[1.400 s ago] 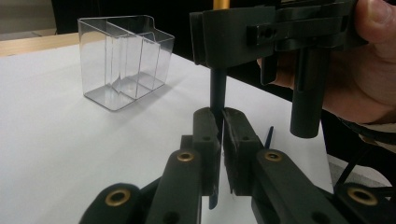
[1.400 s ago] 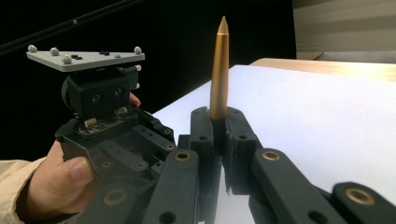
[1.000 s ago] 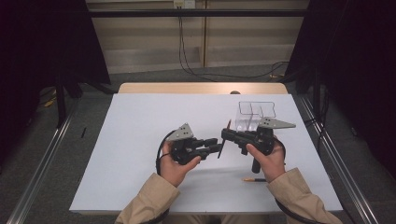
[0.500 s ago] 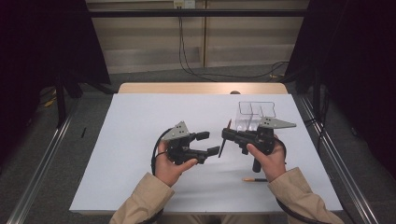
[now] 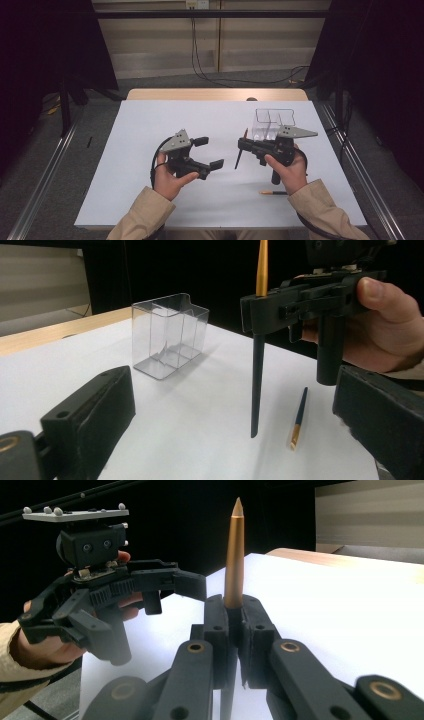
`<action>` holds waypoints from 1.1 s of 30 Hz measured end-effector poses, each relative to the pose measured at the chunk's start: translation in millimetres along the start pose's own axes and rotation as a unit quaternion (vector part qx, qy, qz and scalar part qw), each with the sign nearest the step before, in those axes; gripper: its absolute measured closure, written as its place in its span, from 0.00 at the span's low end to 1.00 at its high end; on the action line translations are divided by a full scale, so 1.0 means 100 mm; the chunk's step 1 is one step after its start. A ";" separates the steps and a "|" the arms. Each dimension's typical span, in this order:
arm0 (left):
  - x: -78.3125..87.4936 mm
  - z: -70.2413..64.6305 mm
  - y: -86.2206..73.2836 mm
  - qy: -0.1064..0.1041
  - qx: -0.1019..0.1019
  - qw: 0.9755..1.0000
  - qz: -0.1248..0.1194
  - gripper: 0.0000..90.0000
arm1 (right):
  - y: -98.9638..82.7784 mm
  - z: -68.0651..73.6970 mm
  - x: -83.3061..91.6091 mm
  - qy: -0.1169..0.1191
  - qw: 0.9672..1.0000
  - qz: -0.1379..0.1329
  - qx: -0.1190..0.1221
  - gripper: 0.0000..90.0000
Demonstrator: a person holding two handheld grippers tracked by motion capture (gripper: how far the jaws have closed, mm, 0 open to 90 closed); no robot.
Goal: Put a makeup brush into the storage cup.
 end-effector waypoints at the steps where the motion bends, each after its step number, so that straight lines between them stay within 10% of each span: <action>1: 0.03 0.00 0.01 -0.006 -0.006 1.000 -0.001 0.01 | 0.00 0.00 0.00 0.000 1.000 0.000 0.000 0.93; 33: 0.63 0.18 0.11 0.019 -0.036 0.999 -0.007 0.01 | 0.02 -0.06 0.09 -0.006 1.000 -0.002 0.009 0.93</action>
Point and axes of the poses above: each handheld gripper's, and its own axes: x roughly backward along the jaws, y roughly out of its top, z roughly to its left, the point moved 6 cm from there along -x, roughly forward along the jaws, and after that the axes turned 13 degrees about -z, right-handed, at the moved point
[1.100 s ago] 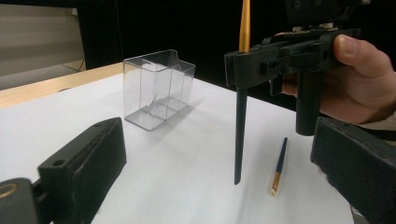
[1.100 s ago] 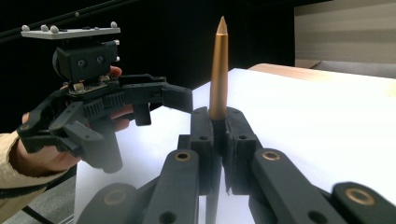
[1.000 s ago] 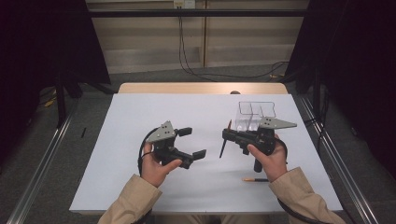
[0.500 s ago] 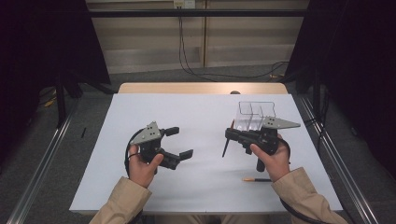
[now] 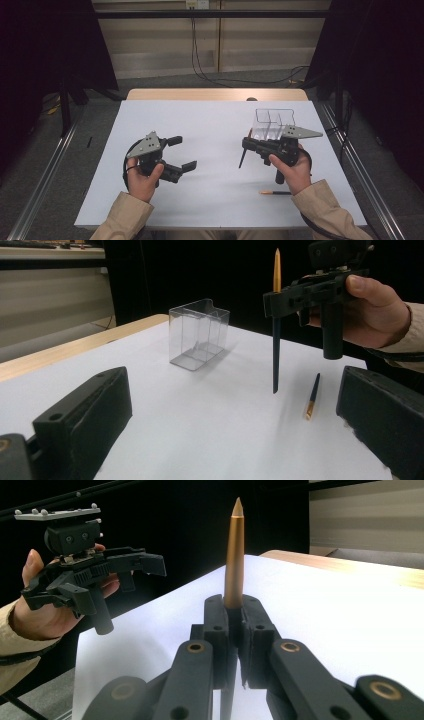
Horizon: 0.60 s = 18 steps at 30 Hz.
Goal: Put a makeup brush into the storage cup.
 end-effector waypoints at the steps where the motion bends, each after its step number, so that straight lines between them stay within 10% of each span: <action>1: 0.01 0.00 0.00 0.000 0.002 1.000 -0.001 0.01 | 0.00 0.00 0.00 0.000 1.000 0.001 0.000 0.93; 18: 0.24 0.11 -0.02 0.021 -0.005 1.000 0.003 0.02 | 0.00 0.01 0.00 -0.001 1.000 0.002 0.003 0.93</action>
Point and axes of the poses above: each handheld gripper's, and its own axes: x roughly backward along the jaws, y roughly out of its top, z roughly to its left, the point moved 6 cm from there along -x, roughly forward along the jaws, and after that the axes turned 13 degrees about -z, right-handed, at the moved point
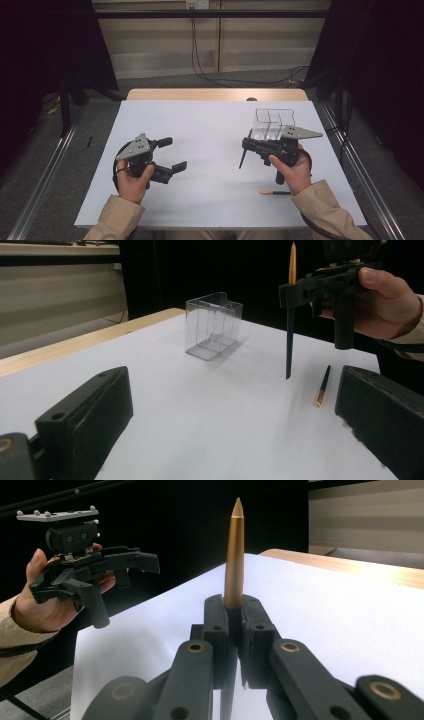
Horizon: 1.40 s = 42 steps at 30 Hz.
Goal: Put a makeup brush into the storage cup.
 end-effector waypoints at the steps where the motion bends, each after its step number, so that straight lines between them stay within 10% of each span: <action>1: 0.02 0.01 0.00 0.001 0.000 1.000 0.001 0.02 | 0.00 0.00 0.00 0.000 1.000 0.001 0.001 0.93; 42: 0.52 0.21 -0.11 0.048 -0.007 0.999 0.005 0.02 | 0.06 -0.05 0.05 -0.008 1.000 -0.003 0.006 0.93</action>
Point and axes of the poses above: each handheld gripper's, and its own axes: x roughly backward along the jaws, y roughly out of its top, z roughly to its left, the point moved 6 cm from there along -x, roughly forward along the jaws, and after that the axes turned 13 degrees about -z, right-handed, at the moved point
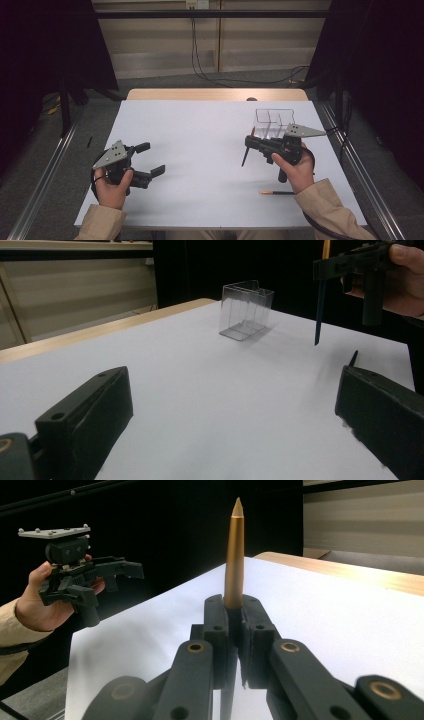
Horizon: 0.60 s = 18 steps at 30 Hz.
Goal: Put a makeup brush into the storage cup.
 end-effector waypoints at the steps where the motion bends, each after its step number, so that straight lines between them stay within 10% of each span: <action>1: 0.01 0.00 0.00 0.000 0.000 1.000 0.000 0.02 | 0.00 -0.01 0.00 0.000 1.000 0.000 0.000 0.93; 18: 0.12 -0.01 -0.01 0.011 -0.003 1.000 -0.002 0.02 | 0.12 -0.16 0.05 -0.016 1.000 -0.004 0.009 0.93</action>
Point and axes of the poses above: each handheld gripper's, and its own axes: x roughly backward along the jaws, y roughly out of its top, z roughly to its left, the point moved 6 cm from there along -x, roughly forward along the jaws, and after that the axes turned 13 degrees about -z, right-handed, at the moved point
